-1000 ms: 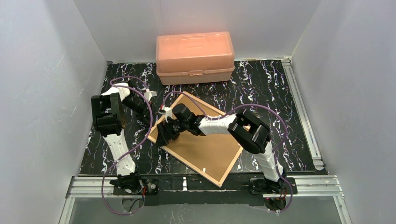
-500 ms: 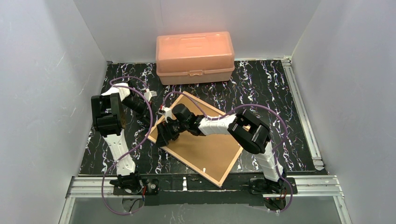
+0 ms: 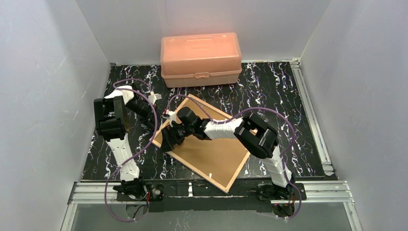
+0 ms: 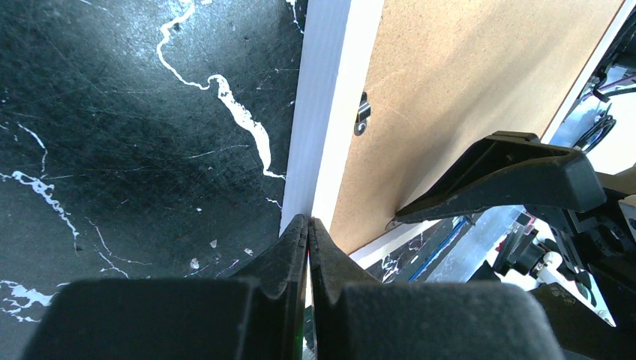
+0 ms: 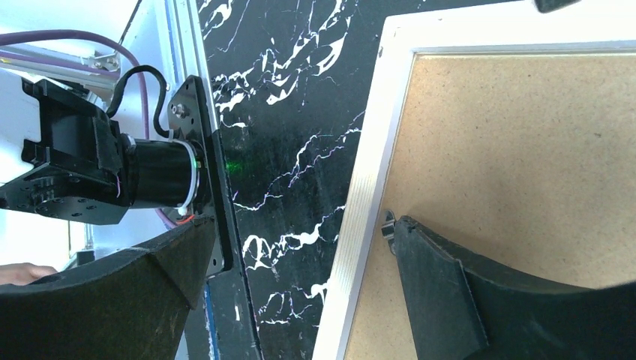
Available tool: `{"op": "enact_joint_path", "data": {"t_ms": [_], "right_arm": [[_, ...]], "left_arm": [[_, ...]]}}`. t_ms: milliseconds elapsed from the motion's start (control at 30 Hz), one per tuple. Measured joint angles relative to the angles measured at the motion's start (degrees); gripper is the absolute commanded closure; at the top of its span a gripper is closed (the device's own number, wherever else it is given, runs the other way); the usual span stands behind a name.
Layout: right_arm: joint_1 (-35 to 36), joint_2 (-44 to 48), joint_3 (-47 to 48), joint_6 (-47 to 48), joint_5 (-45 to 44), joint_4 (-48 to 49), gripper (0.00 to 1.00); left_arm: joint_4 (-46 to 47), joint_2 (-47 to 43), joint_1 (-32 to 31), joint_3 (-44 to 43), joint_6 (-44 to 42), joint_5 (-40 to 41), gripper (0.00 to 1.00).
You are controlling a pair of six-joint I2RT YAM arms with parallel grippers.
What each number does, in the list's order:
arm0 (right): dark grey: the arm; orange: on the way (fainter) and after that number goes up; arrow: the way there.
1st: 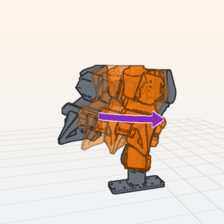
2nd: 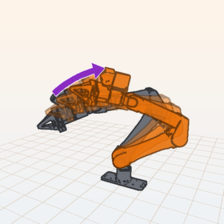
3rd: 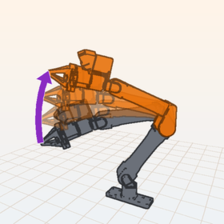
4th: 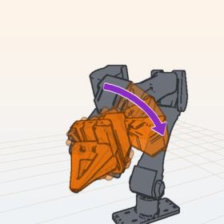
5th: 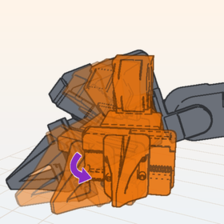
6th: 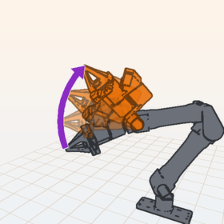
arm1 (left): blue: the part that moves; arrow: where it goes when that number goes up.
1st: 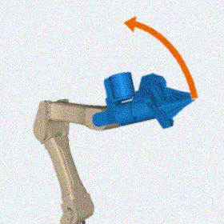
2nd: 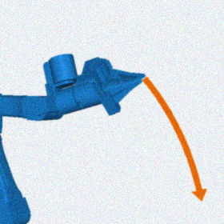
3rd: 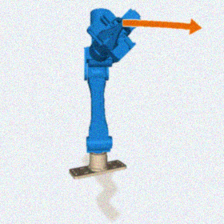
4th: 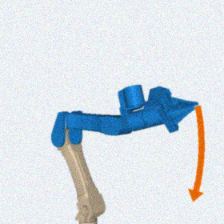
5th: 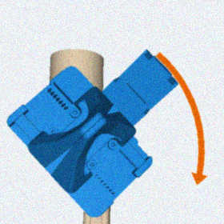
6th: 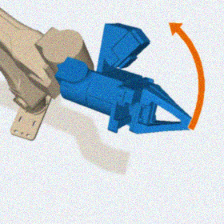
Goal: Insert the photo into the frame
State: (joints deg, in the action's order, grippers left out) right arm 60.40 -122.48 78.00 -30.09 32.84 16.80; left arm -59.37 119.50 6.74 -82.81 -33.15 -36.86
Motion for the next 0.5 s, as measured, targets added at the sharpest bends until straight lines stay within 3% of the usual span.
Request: {"op": "enact_joint_path", "data": {"t_ms": [500], "right_arm": [[0.6, -1.3, 2.1, 1.0, 2.1, -0.7, 0.04]], "left_arm": [[0.5, -0.3, 0.0, 0.5, 0.3, 0.0, 1.00]]}}
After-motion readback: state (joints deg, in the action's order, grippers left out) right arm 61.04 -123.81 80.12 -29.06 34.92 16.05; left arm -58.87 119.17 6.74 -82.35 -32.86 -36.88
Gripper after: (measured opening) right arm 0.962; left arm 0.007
